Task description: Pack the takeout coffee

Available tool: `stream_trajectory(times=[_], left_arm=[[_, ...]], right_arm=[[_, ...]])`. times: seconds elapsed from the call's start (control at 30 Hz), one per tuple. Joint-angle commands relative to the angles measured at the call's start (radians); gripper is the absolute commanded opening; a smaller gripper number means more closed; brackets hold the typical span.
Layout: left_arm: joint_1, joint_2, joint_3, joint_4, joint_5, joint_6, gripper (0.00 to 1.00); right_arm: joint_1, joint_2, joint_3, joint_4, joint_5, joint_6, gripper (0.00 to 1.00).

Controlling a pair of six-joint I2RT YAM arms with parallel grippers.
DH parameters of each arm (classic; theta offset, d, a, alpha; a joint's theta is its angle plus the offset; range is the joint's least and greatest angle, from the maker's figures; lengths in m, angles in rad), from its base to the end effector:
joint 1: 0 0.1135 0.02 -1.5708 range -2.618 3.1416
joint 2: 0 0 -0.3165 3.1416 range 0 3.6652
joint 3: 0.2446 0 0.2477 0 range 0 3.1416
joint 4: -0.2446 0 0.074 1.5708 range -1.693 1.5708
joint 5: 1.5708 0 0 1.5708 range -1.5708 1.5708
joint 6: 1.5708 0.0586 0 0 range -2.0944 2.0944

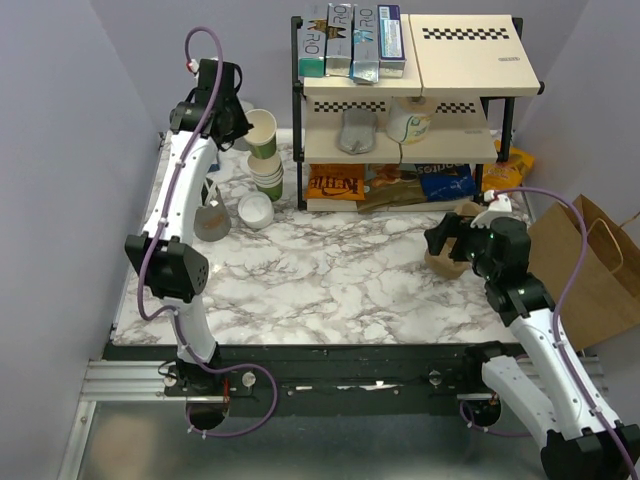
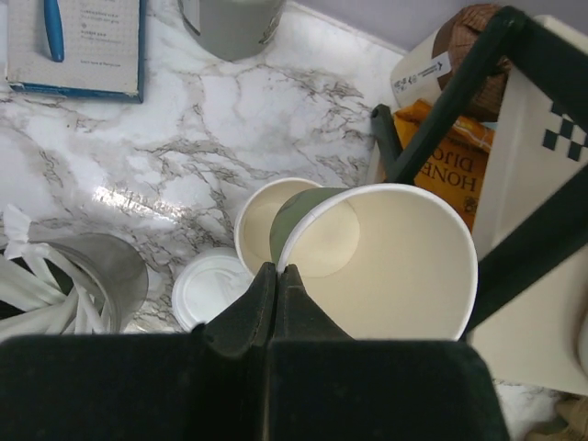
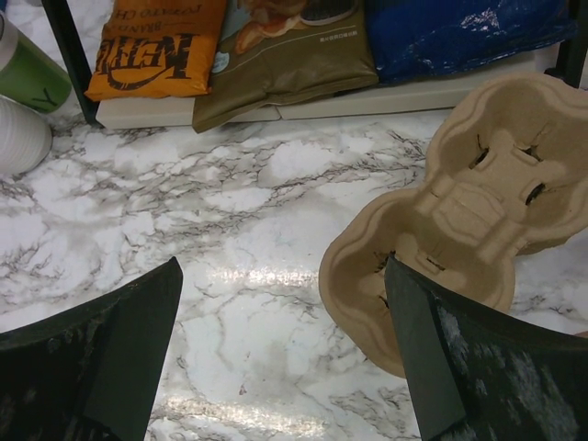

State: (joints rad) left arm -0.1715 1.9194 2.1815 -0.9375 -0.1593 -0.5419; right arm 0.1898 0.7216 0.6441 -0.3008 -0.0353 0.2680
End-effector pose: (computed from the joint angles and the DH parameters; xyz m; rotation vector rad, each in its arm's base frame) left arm 0.4426 -0.0672 0.4487 -0.4974 2.1885 -0.2083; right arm 0.1467 0.0303 0.3148 0.0533 1.9631 0.3361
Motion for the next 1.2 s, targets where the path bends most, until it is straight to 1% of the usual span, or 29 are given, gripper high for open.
stream_trajectory(times=[0.0, 0.03, 0.07, 0.13, 0.17, 0.2, 0.23, 0.27, 0.3, 0.33, 0.37, 0.4, 0.47, 0.5, 0.57, 0.6, 0.7, 0.77, 0.8, 0.97, 1.17], left_arm=[[0.000, -0.135, -0.031, 0.013, -0.012, -0.003, 0.00], [-0.002, -0.157, -0.043, -0.006, -0.023, -0.007, 0.00], [-0.003, -0.213, -0.067, -0.009, -0.031, -0.010, 0.00], [-0.005, -0.294, -0.223, 0.026, -0.046, -0.012, 0.00], [-0.008, -0.386, -0.285, 0.038, -0.055, -0.021, 0.00], [-0.011, -0.434, -0.402, 0.055, -0.057, -0.036, 0.00], [-0.016, -0.482, -0.460, 0.084, -0.049, -0.047, 0.00], [-0.022, -0.572, -0.510, 0.094, -0.048, -0.058, 0.00], [-0.039, -0.620, -0.605, 0.106, -0.040, -0.078, 0.00], [-0.051, -0.666, -0.653, 0.123, -0.031, -0.085, 0.00], [-0.066, -0.745, -0.693, 0.124, -0.029, -0.095, 0.00], [-0.081, -0.781, -0.768, 0.126, -0.029, -0.101, 0.00], [-0.140, -0.870, -0.834, 0.106, -0.026, -0.131, 0.00], [-0.164, -0.896, -0.898, 0.105, -0.019, -0.135, 0.00], [-0.213, -0.956, -0.957, 0.095, -0.017, -0.139, 0.00], [-0.221, -0.970, -1.012, 0.092, -0.017, -0.147, 0.00], [-0.233, -1.008, -1.113, 0.100, 0.013, -0.153, 0.00], [-0.235, -1.022, -1.150, 0.098, 0.015, -0.159, 0.00], [-0.235, -1.025, -1.183, 0.097, -0.006, -0.165, 0.00], [-0.235, -1.039, -1.243, 0.097, -0.043, -0.184, 0.00], [-0.235, -1.005, -1.283, 0.109, -0.112, -0.217, 0.00]], right_arm=[[0.003, -0.017, 0.045, -0.035, 0.009, 0.000, 1.00], [0.003, -0.019, 0.046, -0.038, 0.012, 0.000, 1.00], [0.003, -0.027, 0.046, -0.040, 0.017, 0.011, 1.00], [0.002, -0.030, 0.049, -0.058, 0.040, 0.020, 1.00], [0.003, -0.027, 0.054, -0.064, 0.063, 0.031, 1.00], [0.002, -0.024, 0.057, -0.079, 0.072, 0.039, 1.00], [0.003, -0.022, 0.060, -0.087, 0.074, 0.046, 1.00], [0.002, -0.019, 0.063, -0.092, 0.072, 0.066, 1.00], [0.003, -0.010, 0.072, -0.106, 0.077, 0.077, 1.00], [0.002, -0.004, 0.078, -0.112, 0.083, 0.089, 1.00], [0.002, 0.005, 0.086, -0.126, 0.092, 0.114, 1.00], [0.002, 0.021, 0.100, -0.148, 0.106, 0.119, 1.00], [0.002, 0.041, 0.112, -0.172, 0.110, 0.143, 1.00], [0.002, 0.048, 0.115, -0.193, 0.106, 0.148, 1.00], [0.003, 0.071, 0.124, -0.207, 0.075, 0.155, 1.00], [0.002, 0.072, 0.124, -0.216, 0.046, 0.154, 1.00], [0.003, 0.046, 0.094, -0.195, 0.051, 0.146, 1.00], [0.003, 0.035, 0.078, -0.205, 0.101, 0.172, 1.00], [0.003, 0.036, 0.078, -0.216, 0.139, 0.175, 1.00], [0.002, 0.088, 0.100, -0.261, 0.156, 0.188, 1.00], [0.002, 0.136, 0.104, -0.241, 0.140, 0.168, 1.00]])
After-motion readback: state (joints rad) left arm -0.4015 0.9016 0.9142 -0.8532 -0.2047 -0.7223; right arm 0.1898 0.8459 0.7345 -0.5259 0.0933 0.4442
